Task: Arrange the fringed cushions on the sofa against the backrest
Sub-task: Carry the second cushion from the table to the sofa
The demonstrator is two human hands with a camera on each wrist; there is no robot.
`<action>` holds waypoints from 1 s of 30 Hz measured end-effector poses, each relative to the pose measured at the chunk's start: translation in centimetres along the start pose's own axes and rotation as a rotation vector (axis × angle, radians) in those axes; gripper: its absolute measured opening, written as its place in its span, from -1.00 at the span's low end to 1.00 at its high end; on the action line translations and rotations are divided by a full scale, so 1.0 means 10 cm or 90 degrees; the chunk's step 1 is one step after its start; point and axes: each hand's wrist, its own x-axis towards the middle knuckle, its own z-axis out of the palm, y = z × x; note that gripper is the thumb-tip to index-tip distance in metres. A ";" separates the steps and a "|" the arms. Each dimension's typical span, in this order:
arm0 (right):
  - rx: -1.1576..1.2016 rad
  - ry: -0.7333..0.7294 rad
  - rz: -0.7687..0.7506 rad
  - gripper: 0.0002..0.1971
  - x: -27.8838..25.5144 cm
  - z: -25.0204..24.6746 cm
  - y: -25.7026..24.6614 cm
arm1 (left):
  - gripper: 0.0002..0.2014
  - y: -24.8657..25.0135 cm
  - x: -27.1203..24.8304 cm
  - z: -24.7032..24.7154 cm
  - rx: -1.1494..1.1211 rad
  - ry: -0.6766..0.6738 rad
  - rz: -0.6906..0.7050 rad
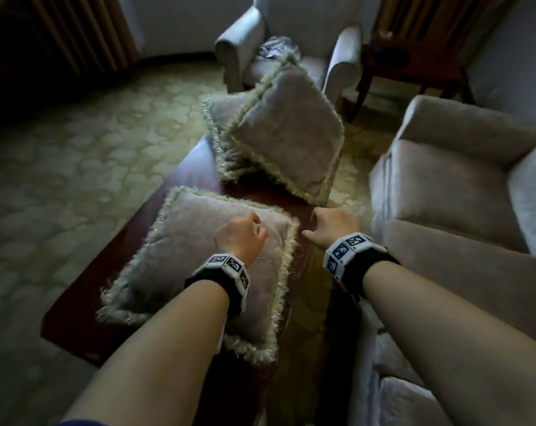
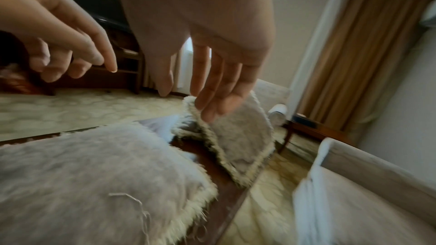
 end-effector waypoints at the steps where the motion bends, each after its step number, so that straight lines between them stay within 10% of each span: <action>1: -0.014 -0.012 -0.028 -0.70 0.10 -0.02 -0.16 | -0.73 -0.15 0.04 -0.08 0.002 0.014 -0.026; 19: -0.291 -0.219 -0.589 -0.07 2.21 0.71 -1.90 | -0.26 -1.54 0.71 0.15 0.020 0.189 -0.473; 30: -0.372 -0.266 -0.686 -0.02 2.89 2.13 -1.68 | -0.27 -1.98 1.00 1.51 0.051 0.033 -0.529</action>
